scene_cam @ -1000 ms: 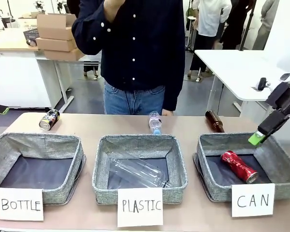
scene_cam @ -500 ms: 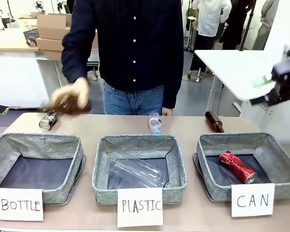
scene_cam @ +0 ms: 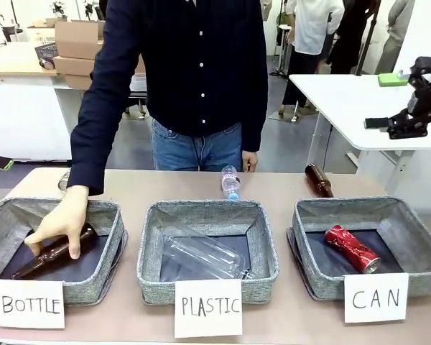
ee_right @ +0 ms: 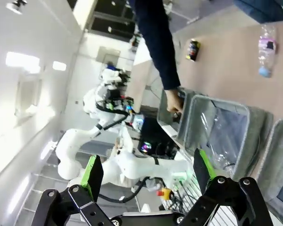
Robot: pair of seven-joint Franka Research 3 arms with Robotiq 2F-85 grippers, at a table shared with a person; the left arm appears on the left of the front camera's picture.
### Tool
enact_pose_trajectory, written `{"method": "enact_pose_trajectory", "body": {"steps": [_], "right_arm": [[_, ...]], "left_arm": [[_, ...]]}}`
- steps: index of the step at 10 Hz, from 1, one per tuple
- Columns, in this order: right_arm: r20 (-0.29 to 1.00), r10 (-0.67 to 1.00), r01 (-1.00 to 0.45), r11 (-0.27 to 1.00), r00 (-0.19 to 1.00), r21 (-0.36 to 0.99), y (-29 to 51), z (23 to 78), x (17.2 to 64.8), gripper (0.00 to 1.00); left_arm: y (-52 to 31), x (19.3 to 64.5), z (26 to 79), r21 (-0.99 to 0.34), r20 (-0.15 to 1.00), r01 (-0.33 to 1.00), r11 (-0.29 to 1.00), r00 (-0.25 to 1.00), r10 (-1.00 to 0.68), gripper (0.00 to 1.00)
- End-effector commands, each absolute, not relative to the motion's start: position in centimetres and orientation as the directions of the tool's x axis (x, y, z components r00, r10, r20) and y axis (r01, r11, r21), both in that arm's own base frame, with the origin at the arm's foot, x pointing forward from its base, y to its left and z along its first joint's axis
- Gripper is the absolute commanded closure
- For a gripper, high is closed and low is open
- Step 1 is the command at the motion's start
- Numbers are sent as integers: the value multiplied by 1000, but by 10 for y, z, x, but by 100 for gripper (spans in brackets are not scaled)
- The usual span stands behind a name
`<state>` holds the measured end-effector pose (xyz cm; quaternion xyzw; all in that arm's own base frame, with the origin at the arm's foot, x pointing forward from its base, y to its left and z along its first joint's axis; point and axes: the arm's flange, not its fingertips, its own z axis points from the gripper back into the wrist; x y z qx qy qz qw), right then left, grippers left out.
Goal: Sort the can waste into the basket.
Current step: Pick up the can waste from the table and place it in the right Fabric basket.
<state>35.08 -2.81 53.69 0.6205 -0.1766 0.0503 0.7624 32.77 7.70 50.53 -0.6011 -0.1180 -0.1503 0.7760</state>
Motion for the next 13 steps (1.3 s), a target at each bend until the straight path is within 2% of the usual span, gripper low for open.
{"method": "enact_pose_trajectory", "body": {"steps": [1, 11, 12, 13], "right_arm": [[363, -91, -328, 264, 927, 907, -35, 542, 352, 0], [363, -91, -328, 264, 927, 907, -35, 542, 352, 0], [363, -91, -328, 264, 927, 907, -35, 542, 352, 0], [363, -91, -328, 264, 927, 907, -35, 542, 352, 0]], "left_arm": [[76, 329, 508, -895, 386, 396, 208, 918, -87, 0], [77, 328, 505, -897, 364, 375, 232, 927, -91, 0], [64, 364, 515, -810, 323, 332, 484, 941, -106, 0], [57, 402, 515, -701, 277, 281, 656, 954, -113, 0]]}}
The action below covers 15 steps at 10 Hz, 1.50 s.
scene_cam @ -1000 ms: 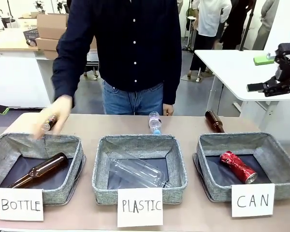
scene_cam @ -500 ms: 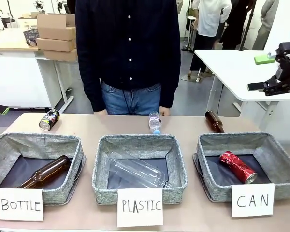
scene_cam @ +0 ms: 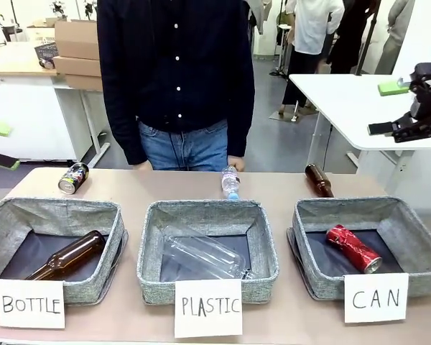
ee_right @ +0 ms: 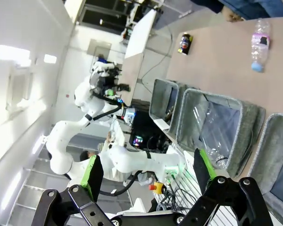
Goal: Sort the can waste into the basket.
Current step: Pick up the can waste from the table and place it in the right Fabric basket.
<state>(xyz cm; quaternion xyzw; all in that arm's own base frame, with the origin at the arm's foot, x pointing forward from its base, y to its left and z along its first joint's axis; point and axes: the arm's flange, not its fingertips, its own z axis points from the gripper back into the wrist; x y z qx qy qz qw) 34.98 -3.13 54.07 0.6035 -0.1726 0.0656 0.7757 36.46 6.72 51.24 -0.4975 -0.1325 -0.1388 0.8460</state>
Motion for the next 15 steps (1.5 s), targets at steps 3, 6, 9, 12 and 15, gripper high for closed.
{"method": "enact_pose_trajectory", "body": {"steps": [3, 6, 9, 12, 15], "right_arm": [[363, -91, -328, 264, 927, 907, -35, 542, 352, 0], [363, -91, -328, 264, 927, 907, -35, 542, 352, 0], [363, -91, -328, 264, 927, 907, -35, 542, 352, 0], [363, -91, -328, 264, 927, 907, -35, 542, 352, 0], [363, -91, -328, 264, 927, 907, -35, 542, 352, 0]], "left_arm": [[47, 499, 479, -202, 142, 199, 959, 975, -173, 0], [27, 545, 469, -90, 174, 164, 982, 974, -146, 0], [37, 531, 456, -176, 286, 280, 944, 932, -223, 0], [25, 590, 412, -87, 269, 182, 979, 951, -153, 0], [12, 630, 373, -53, 264, 150, 987, 956, -131, 0]]}}
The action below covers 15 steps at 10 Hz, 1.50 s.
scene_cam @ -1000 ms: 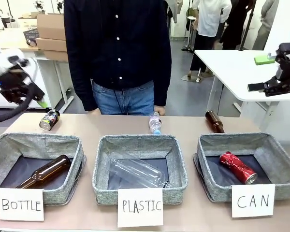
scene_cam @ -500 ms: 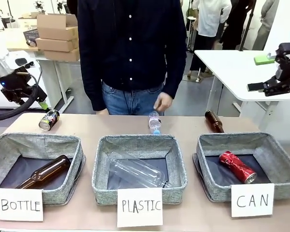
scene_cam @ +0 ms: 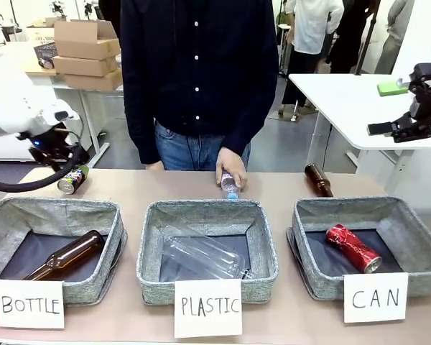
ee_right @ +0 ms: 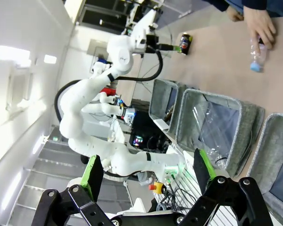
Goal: Sort the can waste into the basket.
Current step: Pick up the can waste from the table and place it in the right Fabric basket.
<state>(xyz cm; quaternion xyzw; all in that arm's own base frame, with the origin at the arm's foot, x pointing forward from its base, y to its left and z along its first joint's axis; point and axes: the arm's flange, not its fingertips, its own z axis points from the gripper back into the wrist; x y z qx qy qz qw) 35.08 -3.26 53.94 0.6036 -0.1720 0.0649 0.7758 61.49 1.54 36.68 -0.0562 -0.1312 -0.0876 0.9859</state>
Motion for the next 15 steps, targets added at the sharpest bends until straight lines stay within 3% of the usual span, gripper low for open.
{"method": "enact_pose_trajectory", "body": {"steps": [1, 13, 14, 15], "right_arm": [[363, -91, -328, 264, 927, 907, -35, 542, 352, 0], [363, -91, -328, 264, 927, 907, -35, 542, 352, 0], [363, -91, -328, 264, 927, 907, -35, 542, 352, 0], [363, -91, -328, 264, 927, 907, -35, 542, 352, 0]], "left_arm": [[14, 644, 359, -3, 274, 110, 994, 956, -105, 0], [48, 689, 320, -85, 234, 78, 993, 971, -57, 0], [49, 689, 321, -76, 234, 83, 994, 970, -63, 59], [49, 689, 321, -75, 238, 83, 994, 969, -63, 59]]}}
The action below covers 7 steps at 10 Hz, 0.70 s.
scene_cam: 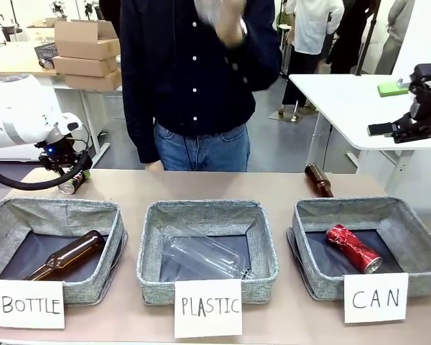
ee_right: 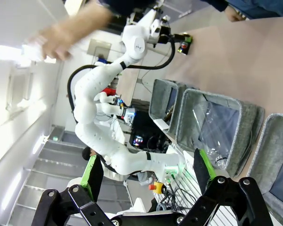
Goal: Sort the can waste into the basket.
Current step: Pick up the can waste from the table and place it in the right Fabric basket.
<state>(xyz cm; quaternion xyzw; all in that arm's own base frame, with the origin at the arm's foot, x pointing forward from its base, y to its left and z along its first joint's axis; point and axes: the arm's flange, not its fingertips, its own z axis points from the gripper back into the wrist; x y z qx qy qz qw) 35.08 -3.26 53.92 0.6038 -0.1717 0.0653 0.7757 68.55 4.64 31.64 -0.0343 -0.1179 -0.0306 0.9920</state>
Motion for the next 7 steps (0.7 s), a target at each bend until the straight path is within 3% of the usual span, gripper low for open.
{"method": "enact_pose_trajectory", "body": {"steps": [1, 2, 3, 7], "right_arm": [[363, -91, -328, 264, 927, 907, -35, 542, 352, 0], [363, -91, -328, 264, 927, 907, -35, 542, 352, 0], [363, -91, -328, 264, 927, 907, -35, 542, 352, 0], [363, -91, -328, 264, 927, 907, -35, 542, 352, 0]], "left_arm": [[50, 689, 321, -74, 236, 82, 994, 970, -62, 100], [49, 688, 321, -72, 237, 84, 994, 969, -65, 64], [50, 689, 321, -70, 237, 88, 994, 969, -69, 100], [54, 686, 325, -111, 236, 79, 991, 970, -51, 100]]}}
